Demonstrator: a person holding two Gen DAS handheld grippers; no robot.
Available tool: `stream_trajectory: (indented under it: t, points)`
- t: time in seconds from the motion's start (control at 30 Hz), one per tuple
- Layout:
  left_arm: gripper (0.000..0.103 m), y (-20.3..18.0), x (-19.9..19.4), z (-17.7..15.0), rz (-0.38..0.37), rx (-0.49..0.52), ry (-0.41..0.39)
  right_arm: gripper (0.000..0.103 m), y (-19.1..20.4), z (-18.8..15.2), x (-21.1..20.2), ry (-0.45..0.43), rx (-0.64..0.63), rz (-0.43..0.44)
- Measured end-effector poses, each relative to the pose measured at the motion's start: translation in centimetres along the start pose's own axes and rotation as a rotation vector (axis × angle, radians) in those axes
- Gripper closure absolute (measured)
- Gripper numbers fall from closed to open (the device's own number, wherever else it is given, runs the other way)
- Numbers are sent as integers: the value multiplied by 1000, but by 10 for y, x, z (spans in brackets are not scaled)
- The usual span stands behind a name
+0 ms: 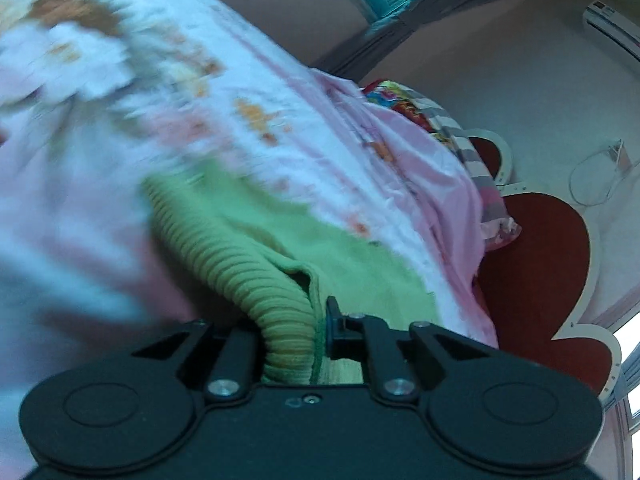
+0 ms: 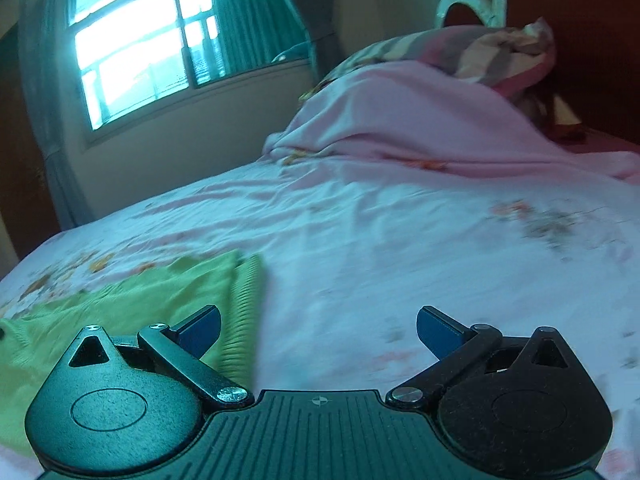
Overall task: Fold small clothes
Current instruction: 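Grasp the sweater edge with the left gripper and fold it inward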
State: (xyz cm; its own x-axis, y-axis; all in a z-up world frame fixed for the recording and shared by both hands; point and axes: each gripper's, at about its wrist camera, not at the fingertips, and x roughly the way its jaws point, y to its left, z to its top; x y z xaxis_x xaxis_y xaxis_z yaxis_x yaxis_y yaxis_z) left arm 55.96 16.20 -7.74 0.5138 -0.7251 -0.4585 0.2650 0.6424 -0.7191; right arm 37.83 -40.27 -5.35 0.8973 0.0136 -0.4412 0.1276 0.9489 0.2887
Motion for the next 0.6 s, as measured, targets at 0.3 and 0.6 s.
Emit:
stream_trajectory:
  t: [0.3, 0.6]
  points:
    - [93, -166, 105, -3, 113, 183, 109, 0, -65, -1, -34, -37, 81, -28]
    - [32, -272, 249, -99, 68, 241, 215, 0, -122, -24, -54, -71, 243, 41]
